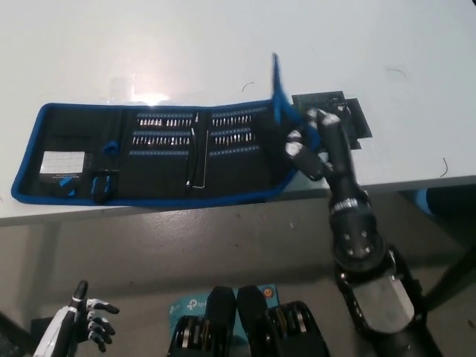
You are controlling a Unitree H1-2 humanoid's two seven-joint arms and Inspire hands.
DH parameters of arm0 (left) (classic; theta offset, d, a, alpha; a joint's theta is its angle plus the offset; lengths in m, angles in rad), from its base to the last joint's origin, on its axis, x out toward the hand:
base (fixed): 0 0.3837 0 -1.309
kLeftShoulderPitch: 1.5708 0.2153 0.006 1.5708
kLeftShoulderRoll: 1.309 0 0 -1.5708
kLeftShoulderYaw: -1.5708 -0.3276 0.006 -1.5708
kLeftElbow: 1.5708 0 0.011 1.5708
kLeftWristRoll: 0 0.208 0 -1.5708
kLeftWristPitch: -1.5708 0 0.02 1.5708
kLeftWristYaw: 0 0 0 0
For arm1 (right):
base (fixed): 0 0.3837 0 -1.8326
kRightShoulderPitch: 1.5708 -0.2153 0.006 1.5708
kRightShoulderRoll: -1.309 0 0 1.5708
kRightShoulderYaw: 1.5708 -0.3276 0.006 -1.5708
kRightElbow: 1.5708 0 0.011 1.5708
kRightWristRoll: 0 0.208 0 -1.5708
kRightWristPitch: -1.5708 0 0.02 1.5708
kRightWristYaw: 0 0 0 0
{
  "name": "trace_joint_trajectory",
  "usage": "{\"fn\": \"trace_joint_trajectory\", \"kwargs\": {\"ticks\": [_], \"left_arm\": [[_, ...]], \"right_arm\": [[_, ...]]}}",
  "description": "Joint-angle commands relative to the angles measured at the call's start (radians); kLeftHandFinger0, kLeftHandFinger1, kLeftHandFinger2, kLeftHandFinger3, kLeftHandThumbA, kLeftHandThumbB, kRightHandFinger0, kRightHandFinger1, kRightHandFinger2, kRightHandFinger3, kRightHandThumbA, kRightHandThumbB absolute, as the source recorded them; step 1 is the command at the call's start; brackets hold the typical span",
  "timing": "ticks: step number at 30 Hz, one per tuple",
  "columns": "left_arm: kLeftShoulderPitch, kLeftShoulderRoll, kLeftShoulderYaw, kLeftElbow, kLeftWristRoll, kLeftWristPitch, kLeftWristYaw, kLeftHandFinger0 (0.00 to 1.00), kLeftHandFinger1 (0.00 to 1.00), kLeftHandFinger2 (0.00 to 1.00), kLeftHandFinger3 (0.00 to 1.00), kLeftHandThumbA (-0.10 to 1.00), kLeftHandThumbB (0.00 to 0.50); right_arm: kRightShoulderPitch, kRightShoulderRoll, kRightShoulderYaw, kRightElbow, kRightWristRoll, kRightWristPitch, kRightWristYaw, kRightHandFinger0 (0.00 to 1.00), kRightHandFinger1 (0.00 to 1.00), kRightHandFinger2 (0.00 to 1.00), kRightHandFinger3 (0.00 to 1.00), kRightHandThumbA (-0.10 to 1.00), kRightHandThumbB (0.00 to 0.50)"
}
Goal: The robot uses its right hand to lift an edge of the toolkit kept in middle of the desk and make one fold in it
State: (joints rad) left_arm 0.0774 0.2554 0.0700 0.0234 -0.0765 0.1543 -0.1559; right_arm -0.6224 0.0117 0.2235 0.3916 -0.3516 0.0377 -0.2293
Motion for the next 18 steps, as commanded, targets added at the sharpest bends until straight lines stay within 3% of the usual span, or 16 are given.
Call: {"fn": "trace_joint_trajectory", "kwargs": {"ticks": [1, 3, 6, 9, 11, 15, 17, 18], "left_arm": [[-0.023, 0.033, 0.001, -0.032, -0.004, 0.008, -0.023, 0.26, 0.27, 0.29, 0.45, 1.00, 0.500], [-0.024, 0.030, -0.001, -0.027, 0.002, 0.002, -0.020, 0.29, 0.29, 0.27, 0.41, 1.00, 0.500], [-0.029, 0.030, -0.001, -0.020, 0.002, 0.003, -0.021, 0.31, 0.30, 0.28, 0.40, 1.00, 0.500], [-0.041, 0.032, -0.001, -0.019, 0.001, -0.003, -0.026, 0.26, 0.27, 0.27, 0.40, 1.00, 0.500], [-0.044, 0.028, -0.002, -0.020, 0.000, 0.002, -0.027, 0.22, 0.26, 0.27, 0.40, 1.00, 0.500], [-0.039, 0.029, -0.007, -0.026, 0.011, 0.015, -0.023, 0.27, 0.29, 0.28, 0.39, 1.00, 0.500], [-0.037, 0.030, -0.008, -0.031, 0.010, 0.021, -0.022, 0.29, 0.30, 0.29, 0.40, 1.00, 0.500], [-0.032, 0.031, -0.007, -0.034, 0.005, 0.015, -0.026, 0.28, 0.28, 0.27, 0.39, 1.00, 0.500]], "right_arm": [[-0.102, -0.043, 0.153, -0.037, -0.209, 0.065, 0.095, 0.00, 0.02, 0.10, 0.27, -0.10, 0.250], [-0.106, -0.071, 0.269, -0.019, -0.304, 0.047, 0.119, 0.00, 0.03, 0.13, 0.30, -0.10, 0.256], [-0.104, -0.080, 0.325, -0.017, -0.308, 0.055, 0.143, 0.00, 0.04, 0.16, 0.33, -0.10, 0.283], [-0.109, -0.080, 0.397, 0.006, -0.344, 0.069, 0.167, 0.00, 0.06, 0.19, 0.33, -0.10, 0.325], [-0.108, -0.094, 0.460, 0.008, -0.382, 0.095, 0.212, 0.00, 0.08, 0.22, 0.39, -0.07, 0.281], [-0.078, -0.106, 0.535, 0.054, -0.433, 0.088, 0.207, 0.00, 0.00, 0.16, 0.56, -0.10, 0.219], [-0.073, -0.109, 0.544, 0.064, -0.438, 0.087, 0.203, 0.00, 0.00, 0.15, 0.59, -0.10, 0.223], [-0.064, -0.113, 0.551, 0.073, -0.441, 0.091, 0.210, 0.00, 0.03, 0.22, 0.67, -0.08, 0.210]]}}
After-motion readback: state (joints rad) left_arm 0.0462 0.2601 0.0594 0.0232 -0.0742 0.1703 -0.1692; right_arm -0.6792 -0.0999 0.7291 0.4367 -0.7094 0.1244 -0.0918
